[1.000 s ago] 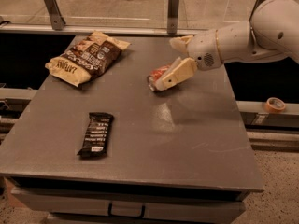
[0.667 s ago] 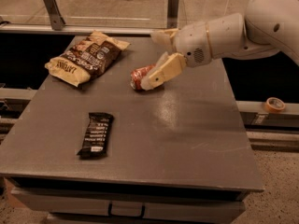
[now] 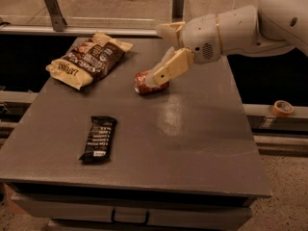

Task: Knock coke can over

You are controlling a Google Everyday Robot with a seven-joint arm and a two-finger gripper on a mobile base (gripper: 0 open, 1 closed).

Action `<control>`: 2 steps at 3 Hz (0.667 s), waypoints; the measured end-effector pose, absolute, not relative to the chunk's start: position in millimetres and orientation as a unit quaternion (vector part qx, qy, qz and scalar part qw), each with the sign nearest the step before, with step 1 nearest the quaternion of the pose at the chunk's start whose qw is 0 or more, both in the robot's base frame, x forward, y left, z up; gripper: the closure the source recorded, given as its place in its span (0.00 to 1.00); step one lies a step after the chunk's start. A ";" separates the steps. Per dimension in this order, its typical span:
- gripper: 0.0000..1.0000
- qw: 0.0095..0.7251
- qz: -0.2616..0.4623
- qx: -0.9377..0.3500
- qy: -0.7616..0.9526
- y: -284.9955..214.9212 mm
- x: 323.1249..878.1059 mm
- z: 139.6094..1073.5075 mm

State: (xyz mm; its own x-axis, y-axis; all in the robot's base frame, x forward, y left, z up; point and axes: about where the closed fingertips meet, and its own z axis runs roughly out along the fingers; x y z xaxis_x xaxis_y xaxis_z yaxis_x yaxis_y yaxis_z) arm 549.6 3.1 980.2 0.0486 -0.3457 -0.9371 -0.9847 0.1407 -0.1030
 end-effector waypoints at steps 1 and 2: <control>0.00 0.470 0.297 -0.545 0.628 -39.6 569.7 980.4; 0.00 0.487 0.207 -0.534 0.659 -103.5 595.5 1001.8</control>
Offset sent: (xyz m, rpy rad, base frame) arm 0.0831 -0.2176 0.0615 -0.3083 -0.2436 -0.4717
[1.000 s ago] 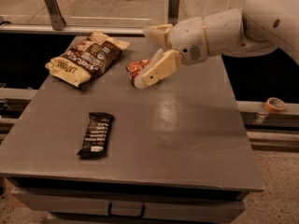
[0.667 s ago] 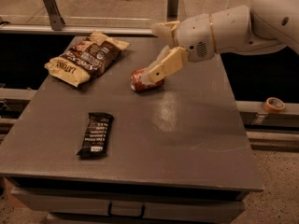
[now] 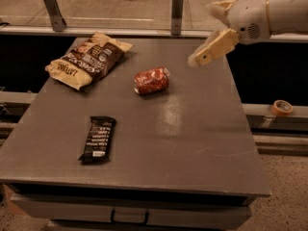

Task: Knock coke can over

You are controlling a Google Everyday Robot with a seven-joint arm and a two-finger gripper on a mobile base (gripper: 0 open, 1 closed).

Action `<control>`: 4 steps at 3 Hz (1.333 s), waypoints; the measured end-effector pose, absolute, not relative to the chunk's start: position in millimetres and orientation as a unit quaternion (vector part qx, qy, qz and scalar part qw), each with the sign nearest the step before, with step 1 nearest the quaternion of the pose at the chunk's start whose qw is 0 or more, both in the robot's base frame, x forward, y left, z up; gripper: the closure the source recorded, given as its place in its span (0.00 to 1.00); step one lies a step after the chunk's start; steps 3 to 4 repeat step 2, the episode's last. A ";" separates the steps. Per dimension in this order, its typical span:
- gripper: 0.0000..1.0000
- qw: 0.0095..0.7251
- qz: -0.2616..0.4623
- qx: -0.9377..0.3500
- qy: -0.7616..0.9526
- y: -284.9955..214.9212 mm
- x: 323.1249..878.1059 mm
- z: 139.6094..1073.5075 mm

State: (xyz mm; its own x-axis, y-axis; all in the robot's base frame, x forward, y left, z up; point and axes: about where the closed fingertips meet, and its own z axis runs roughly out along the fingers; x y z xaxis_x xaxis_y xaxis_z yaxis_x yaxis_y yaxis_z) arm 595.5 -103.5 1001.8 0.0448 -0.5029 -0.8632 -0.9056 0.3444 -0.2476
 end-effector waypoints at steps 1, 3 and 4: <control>0.00 0.494 0.080 -0.531 0.684 -178.9 608.3 1047.3; 0.00 0.493 0.051 -0.525 0.692 -201.4 612.1 1053.7; 0.00 0.493 0.051 -0.525 0.692 -201.4 612.1 1053.7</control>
Offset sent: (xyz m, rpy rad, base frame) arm 0.0111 -0.0614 0.0370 -0.1353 -0.0969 -0.1288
